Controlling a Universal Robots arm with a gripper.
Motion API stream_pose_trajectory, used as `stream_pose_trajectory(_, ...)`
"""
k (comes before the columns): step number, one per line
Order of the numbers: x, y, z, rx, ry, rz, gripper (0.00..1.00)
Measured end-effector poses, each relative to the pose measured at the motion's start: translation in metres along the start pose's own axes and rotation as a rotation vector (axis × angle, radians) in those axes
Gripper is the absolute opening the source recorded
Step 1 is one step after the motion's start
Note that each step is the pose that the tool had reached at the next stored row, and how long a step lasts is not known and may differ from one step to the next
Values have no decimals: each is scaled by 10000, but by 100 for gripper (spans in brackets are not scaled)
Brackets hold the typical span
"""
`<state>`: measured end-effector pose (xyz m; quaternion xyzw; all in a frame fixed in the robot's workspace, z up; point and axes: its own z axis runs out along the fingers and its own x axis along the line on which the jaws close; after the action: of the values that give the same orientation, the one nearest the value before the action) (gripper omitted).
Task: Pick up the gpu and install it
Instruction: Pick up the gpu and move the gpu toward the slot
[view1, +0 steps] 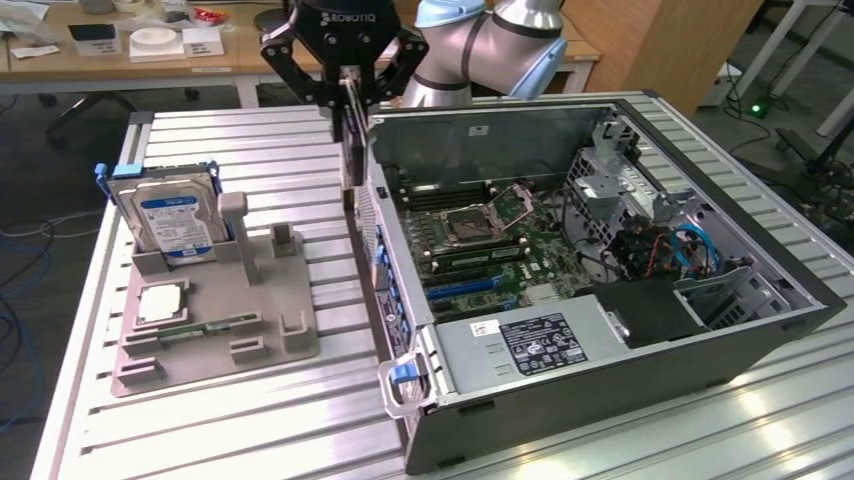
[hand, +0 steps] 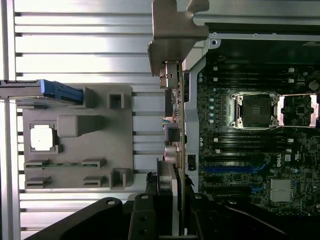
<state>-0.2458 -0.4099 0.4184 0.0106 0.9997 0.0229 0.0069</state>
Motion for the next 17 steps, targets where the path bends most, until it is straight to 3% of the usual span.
stream_pose_trajectory(17,-113,2,2,0,0,0,28)
